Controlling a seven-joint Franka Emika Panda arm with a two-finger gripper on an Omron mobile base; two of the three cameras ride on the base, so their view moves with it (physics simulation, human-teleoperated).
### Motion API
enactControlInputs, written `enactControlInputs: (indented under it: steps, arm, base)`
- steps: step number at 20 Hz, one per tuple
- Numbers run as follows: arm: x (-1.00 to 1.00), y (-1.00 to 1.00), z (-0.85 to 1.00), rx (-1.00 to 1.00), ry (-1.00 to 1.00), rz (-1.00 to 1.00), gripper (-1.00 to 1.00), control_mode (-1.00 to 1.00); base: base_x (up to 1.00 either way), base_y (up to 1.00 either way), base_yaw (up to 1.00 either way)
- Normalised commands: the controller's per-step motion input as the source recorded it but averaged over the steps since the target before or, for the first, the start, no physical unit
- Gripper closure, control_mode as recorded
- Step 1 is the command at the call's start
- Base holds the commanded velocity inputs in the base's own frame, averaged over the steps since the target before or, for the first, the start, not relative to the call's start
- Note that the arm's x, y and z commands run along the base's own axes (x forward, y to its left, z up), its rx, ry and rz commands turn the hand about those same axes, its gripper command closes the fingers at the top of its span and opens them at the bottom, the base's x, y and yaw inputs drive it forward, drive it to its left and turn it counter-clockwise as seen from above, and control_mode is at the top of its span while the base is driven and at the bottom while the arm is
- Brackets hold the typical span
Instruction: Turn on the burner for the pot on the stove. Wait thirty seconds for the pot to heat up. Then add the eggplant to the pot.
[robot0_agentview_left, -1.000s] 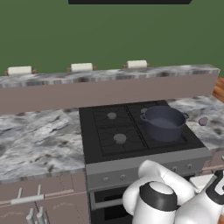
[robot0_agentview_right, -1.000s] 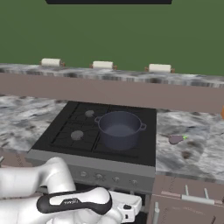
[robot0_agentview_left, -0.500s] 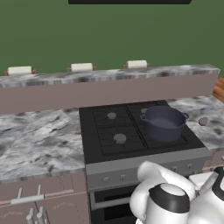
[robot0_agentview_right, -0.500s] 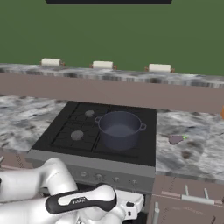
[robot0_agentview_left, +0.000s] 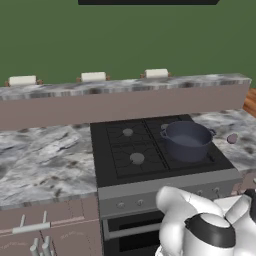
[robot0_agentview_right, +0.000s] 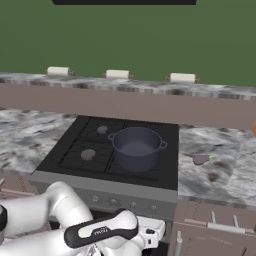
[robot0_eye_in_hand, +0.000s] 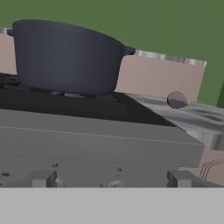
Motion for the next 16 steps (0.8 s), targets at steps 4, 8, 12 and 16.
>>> enactControlInputs:
  steps: [4, 8, 12, 16]
  arm:
    - [0.23, 0.00, -0.04, 0.00, 0.00, 0.00, -1.00, -1.00]
    - [0.18, 0.00, -0.11, 0.00, 0.00, 0.00, -1.00, -1.00]
    - [0.19, 0.00, -0.13, 0.00, 0.00, 0.00, -1.00, -1.00]
    - [0.21, 0.00, -0.15, 0.00, 0.00, 0.00, -1.00, -1.00]
  base:
    - [0.00, 0.00, 0.00]
    - [0.00, 0.00, 0.00]
    - [0.00, 0.00, 0.00]
    - [0.00, 0.00, 0.00]
